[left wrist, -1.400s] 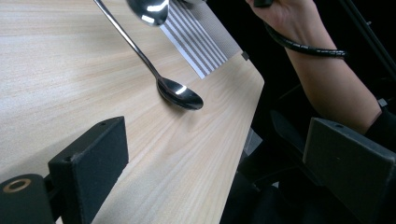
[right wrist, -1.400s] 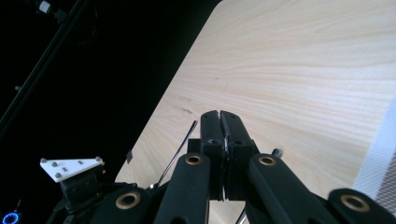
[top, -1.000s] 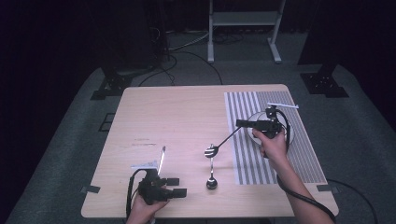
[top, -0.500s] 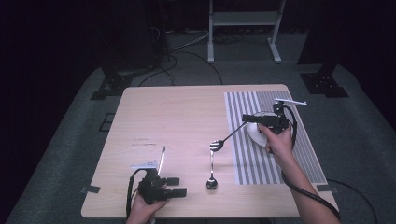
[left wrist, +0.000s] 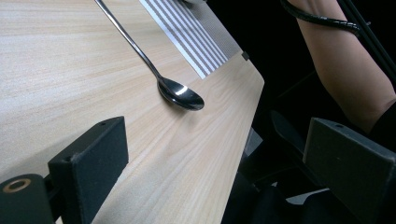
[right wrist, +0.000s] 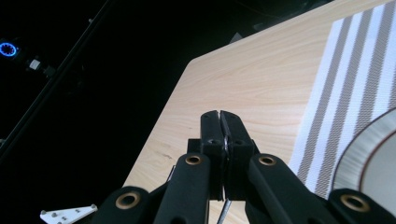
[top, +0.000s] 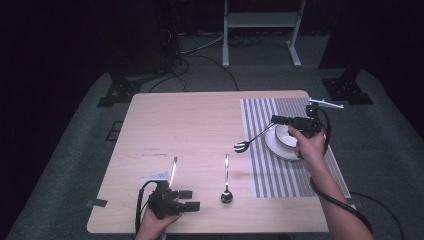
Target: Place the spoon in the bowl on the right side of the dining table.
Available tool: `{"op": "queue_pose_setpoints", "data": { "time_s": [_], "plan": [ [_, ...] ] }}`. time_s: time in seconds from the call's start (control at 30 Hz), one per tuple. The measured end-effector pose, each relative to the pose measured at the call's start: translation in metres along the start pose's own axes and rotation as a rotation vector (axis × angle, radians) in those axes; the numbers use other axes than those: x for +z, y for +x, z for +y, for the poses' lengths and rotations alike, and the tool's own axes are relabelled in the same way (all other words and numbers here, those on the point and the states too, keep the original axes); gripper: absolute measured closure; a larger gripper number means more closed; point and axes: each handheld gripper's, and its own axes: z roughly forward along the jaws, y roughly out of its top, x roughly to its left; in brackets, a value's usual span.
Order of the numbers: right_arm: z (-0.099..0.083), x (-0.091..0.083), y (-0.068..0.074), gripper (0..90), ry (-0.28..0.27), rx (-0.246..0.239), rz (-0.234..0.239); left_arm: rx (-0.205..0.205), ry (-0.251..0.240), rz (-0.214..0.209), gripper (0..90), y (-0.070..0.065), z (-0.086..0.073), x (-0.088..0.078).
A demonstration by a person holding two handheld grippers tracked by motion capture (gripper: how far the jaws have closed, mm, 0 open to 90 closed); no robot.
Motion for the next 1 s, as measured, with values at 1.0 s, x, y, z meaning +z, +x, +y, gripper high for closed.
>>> {"op": "queue_pose_setpoints", "data": {
  "time_s": [1.0],
  "plan": [
    [0.013, -0.042, -0.018, 88.5, -0.087, 0.034, -0.060, 0.002, 0.003, 0.001, 5.3, 0.000, 0.000, 0.001]
  ]
}}
